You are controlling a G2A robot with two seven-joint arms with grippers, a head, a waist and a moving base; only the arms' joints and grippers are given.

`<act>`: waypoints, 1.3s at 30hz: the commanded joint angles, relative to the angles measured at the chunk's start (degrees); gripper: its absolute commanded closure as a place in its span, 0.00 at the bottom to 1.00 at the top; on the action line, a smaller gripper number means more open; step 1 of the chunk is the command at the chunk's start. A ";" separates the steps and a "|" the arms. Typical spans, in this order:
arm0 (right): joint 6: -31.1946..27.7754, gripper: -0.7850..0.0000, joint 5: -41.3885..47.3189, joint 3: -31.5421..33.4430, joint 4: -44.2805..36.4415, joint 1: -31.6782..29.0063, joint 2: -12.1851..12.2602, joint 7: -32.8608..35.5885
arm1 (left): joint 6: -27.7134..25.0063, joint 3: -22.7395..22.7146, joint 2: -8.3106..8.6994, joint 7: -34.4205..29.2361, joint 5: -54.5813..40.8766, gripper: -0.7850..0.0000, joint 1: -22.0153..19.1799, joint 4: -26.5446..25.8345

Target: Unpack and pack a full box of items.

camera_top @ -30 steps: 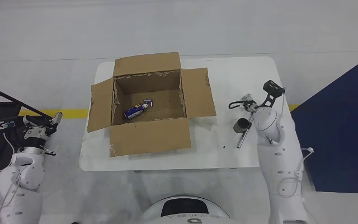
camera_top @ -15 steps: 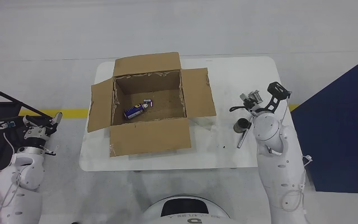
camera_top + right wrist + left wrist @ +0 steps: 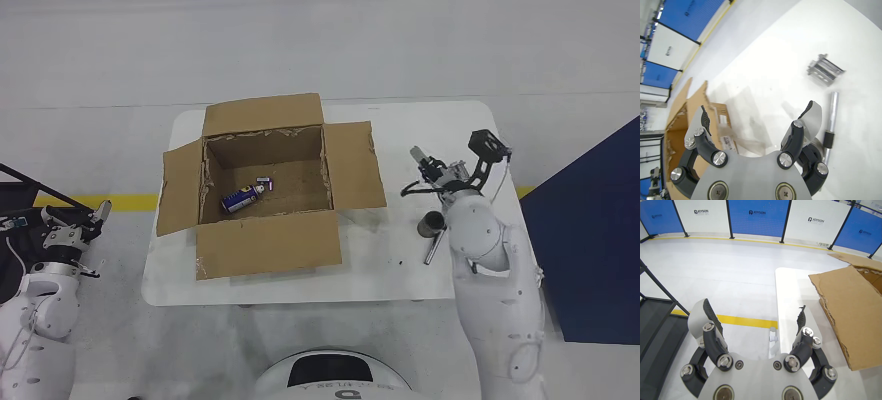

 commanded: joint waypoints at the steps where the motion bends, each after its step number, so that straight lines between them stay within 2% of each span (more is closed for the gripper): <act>1: -3.87 0.00 2.05 -1.52 -1.22 -0.65 0.01 0.59 | 0.00 0.00 0.00 0.00 0.00 0.00 0.00 0.00; 2: -4.99 0.00 2.11 -2.24 -1.22 -0.55 0.14 2.71 | 0.00 0.00 0.00 0.00 0.00 0.00 0.00 0.00; 12: -4.99 0.00 2.11 -2.24 -1.22 -0.55 0.14 2.71 | 0.00 0.00 0.00 0.00 0.00 0.00 0.00 0.00; 13: -5.69 0.00 3.00 -2.32 -1.30 -0.52 0.11 2.58 | 0.00 0.00 0.00 0.00 0.00 0.00 0.00 0.00; 15: -11.90 0.00 7.73 -2.50 -0.17 -0.36 0.11 1.31 | 0.00 0.00 0.00 0.00 0.00 0.00 0.00 0.00; 17: -16.49 0.00 5.75 -3.84 1.18 1.09 0.38 1.62 | 0.00 0.00 0.00 0.00 0.00 0.00 0.00 0.00; 23: -15.61 0.00 2.28 -8.56 4.14 6.77 0.29 2.99 | -0.06 -0.04 0.00 0.25 0.74 0.00 0.22 -0.87; 27: -16.79 0.00 2.55 -9.01 4.29 6.48 0.42 1.76 | 0.86 -1.37 -0.12 3.23 4.77 0.00 3.98 -8.69; 32: -19.06 0.00 2.97 -8.35 3.59 4.61 0.79 0.45 | 0.55 -4.12 -0.03 -4.30 9.16 0.00 9.69 -25.70; 34: -20.67 0.00 2.68 -8.43 3.33 3.93 0.97 0.22 | 1.29 -4.45 -0.20 -6.26 10.40 0.00 11.91 -31.02; 37: -22.66 0.00 1.21 -9.24 3.28 4.01 1.23 1.22 | 2.70 -3.89 -0.55 -7.42 11.96 0.00 14.39 -35.33; 39: -23.61 0.00 0.51 -10.96 3.33 5.21 1.23 2.34 | 2.94 -3.06 -0.74 -7.54 12.91 0.00 15.44 -35.80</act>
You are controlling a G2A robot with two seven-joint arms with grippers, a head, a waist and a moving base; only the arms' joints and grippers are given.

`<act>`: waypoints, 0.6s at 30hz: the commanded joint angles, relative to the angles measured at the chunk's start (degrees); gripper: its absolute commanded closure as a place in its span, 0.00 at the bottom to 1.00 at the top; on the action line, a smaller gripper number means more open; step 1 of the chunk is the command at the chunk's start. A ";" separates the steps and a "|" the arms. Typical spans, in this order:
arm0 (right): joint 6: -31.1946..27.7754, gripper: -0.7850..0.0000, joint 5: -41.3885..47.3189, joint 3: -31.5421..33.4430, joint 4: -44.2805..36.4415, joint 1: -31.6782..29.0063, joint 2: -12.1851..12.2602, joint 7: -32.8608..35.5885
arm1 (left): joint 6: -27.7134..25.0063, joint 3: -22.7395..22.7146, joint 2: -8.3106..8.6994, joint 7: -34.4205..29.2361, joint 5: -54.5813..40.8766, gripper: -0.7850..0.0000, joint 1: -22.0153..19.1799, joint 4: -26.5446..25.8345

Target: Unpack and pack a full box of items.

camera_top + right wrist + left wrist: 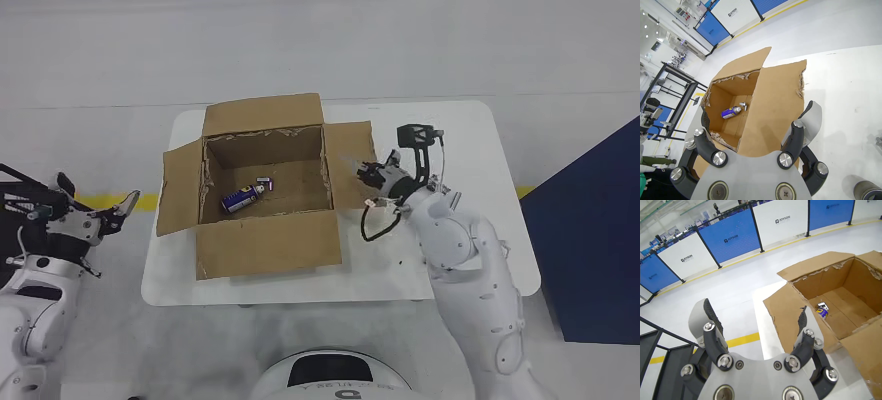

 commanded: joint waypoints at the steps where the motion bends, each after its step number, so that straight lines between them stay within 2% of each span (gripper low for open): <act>1: -1.23 0.00 -0.59 -1.80 0.59 1.73 -0.01 1.59 | 0.28 0.95 -0.14 0.02 1.29 0.00 0.62 0.29; 7: 1.38 0.00 -3.88 -7.46 3.50 7.60 -0.56 2.94 | 1.61 3.87 -0.33 -1.24 3.70 0.00 -1.49 2.21; 16: 1.81 0.00 -3.76 -7.79 3.90 7.87 -0.59 2.67 | 1.82 2.55 -0.64 -1.89 0.30 0.00 -2.73 4.60; 18: -1.22 0.00 -2.42 -8.51 4.09 8.09 -0.58 2.55 | 1.65 2.39 -0.68 -2.08 0.19 0.00 -2.85 4.87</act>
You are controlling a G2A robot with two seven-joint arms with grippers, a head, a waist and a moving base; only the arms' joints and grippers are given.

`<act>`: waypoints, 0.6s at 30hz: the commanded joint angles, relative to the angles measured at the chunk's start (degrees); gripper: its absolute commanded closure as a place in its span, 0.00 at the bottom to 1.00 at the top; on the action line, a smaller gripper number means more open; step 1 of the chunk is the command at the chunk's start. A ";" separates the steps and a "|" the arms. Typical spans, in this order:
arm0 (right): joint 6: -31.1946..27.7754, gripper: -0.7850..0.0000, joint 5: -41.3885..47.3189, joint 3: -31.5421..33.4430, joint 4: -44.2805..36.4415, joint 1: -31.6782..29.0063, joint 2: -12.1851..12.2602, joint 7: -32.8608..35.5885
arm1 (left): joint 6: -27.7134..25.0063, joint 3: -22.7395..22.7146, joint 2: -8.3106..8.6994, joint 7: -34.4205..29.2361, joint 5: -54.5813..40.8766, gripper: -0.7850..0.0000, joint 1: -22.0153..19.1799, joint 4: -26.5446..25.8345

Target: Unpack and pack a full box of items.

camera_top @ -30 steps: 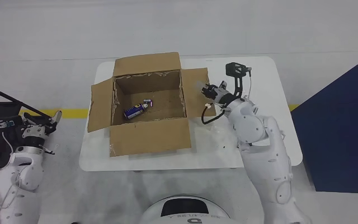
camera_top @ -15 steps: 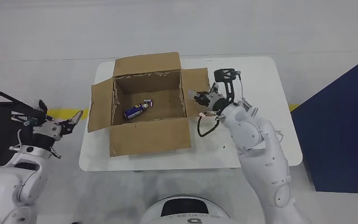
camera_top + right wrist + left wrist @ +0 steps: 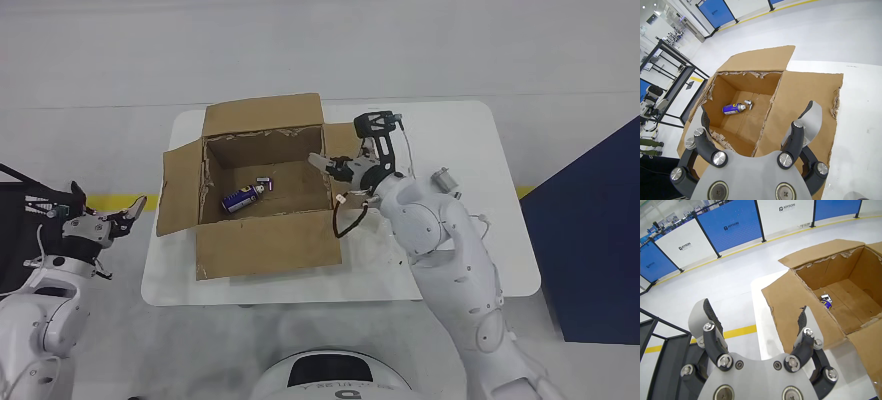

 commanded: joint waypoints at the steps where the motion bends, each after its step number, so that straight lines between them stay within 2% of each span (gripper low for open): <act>1: -6.94 0.00 1.85 -1.79 0.95 1.30 0.05 1.51 | -0.13 0.06 -0.04 -0.31 0.20 0.00 -0.14 0.17; 2: -12.03 0.00 2.80 -3.34 2.66 3.51 0.08 4.24 | -0.15 0.33 -0.05 -0.55 0.69 0.00 -0.29 0.14; 4: -14.62 0.00 4.57 -5.56 7.48 8.69 -0.32 7.20 | -0.06 1.17 -0.09 -1.10 1.66 0.00 -0.65 0.04; 7: -13.34 0.00 6.10 -11.43 14.83 16.92 -1.81 9.25 | 0.14 2.96 -0.18 -2.02 3.35 0.00 -1.35 -0.13; 12: -10.96 0.00 6.36 -16.64 20.80 22.76 -3.41 8.90 | 2.54 6.48 -0.38 -3.42 5.77 0.00 -4.19 0.57; 18: -5.89 0.00 5.46 -22.24 30.16 29.61 -5.43 14.22 | 6.02 12.84 -0.74 -4.56 11.14 0.00 -9.01 4.02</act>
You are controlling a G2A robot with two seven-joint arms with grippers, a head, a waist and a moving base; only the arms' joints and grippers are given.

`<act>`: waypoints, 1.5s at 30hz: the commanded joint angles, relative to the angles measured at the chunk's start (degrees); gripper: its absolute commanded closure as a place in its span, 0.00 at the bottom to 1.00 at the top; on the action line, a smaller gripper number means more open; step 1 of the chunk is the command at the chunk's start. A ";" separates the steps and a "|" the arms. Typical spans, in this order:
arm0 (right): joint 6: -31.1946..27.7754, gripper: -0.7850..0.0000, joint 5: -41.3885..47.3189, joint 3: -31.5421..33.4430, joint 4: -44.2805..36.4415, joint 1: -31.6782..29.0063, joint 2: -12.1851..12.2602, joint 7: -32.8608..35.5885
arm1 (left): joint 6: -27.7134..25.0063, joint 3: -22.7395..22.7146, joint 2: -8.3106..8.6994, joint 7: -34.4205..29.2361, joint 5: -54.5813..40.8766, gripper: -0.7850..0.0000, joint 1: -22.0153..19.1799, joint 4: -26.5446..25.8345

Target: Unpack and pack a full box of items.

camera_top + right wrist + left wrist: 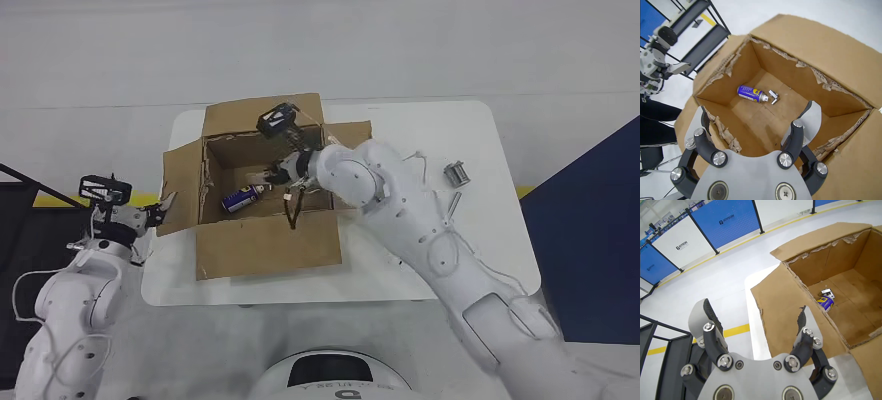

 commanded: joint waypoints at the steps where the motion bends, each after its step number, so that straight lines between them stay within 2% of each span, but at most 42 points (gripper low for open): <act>1: 2.15 0.00 -0.52 -2.42 3.23 2.30 -0.89 1.42 | 0.56 1.47 -0.09 -0.36 1.25 0.00 -1.18 1.14; 6: 3.49 0.00 -2.35 -9.37 9.21 6.63 -3.46 5.83 | 0.76 2.93 -0.22 -0.54 2.67 0.00 -2.79 3.13; 9: 0.68 0.00 0.90 -11.94 12.58 8.93 -5.02 10.75 | 0.44 2.88 -0.27 -0.77 2.48 0.00 -3.07 3.17; 15: -6.94 0.00 6.23 -12.95 16.91 11.47 -6.36 14.21 | -0.49 2.44 -0.34 -0.87 1.82 0.00 -2.93 2.85; 25: -14.04 0.00 12.09 -12.59 19.53 13.19 -7.18 16.97 | -1.85 2.65 -0.41 -1.76 1.86 0.00 -3.62 3.87; 28: -13.59 0.00 11.62 -12.20 19.29 13.25 -7.15 15.19 | -2.03 2.90 -0.45 -1.90 2.16 0.00 -3.85 4.10; 34: -7.63 0.00 7.31 -11.01 18.68 12.50 -6.83 8.58 | -2.19 3.33 -0.52 -2.14 2.92 0.00 -4.02 3.32; 45: -7.36 0.00 7.23 -11.04 19.06 12.26 -6.81 8.51 | -2.03 3.33 -0.60 -2.77 3.14 0.00 -4.08 3.43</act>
